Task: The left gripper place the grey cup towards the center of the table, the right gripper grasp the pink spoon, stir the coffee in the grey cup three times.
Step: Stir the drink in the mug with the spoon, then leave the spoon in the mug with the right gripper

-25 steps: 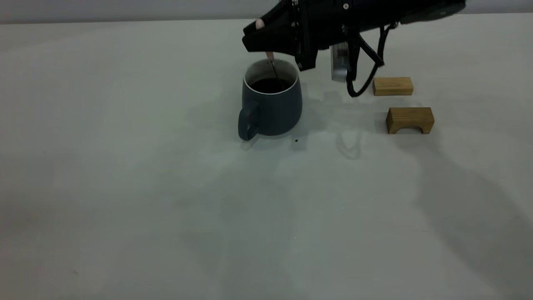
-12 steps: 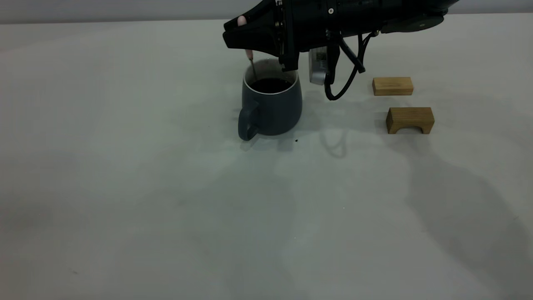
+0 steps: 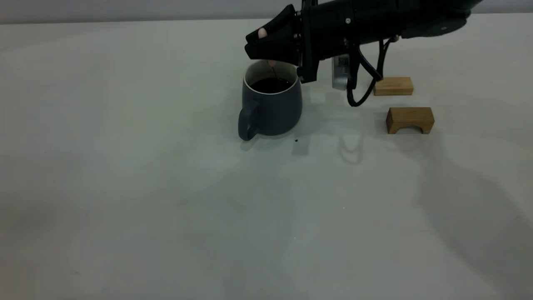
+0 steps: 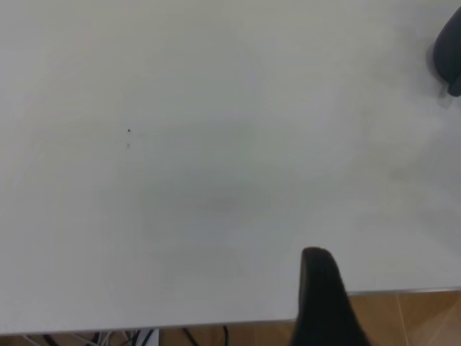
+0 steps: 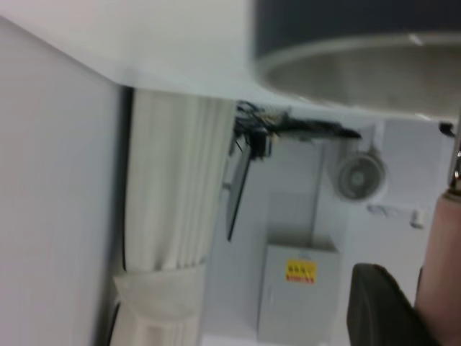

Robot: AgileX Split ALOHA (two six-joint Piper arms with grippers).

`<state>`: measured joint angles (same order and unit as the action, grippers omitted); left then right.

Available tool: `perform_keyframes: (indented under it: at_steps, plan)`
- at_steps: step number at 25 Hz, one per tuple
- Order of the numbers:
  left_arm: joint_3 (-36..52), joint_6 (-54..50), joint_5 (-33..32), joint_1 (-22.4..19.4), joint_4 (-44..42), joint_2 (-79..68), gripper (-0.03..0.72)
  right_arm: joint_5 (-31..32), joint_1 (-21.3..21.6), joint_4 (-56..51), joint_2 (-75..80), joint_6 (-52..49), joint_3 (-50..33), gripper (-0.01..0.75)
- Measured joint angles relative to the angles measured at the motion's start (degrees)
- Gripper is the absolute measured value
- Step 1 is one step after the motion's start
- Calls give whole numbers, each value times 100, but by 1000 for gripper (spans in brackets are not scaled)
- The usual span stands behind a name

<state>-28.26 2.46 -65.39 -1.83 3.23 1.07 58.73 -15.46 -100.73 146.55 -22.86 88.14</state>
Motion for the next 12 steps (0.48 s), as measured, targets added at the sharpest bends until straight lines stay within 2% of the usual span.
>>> perform_keyframes:
  at_steps: [6,12]
  plan:
    - [0,0,0,0,0,0,528,579,-89,-12,0,-17,16,122]
    - [0,0,0,0,0,0,528,605,-245,1,199,-39,611,122]
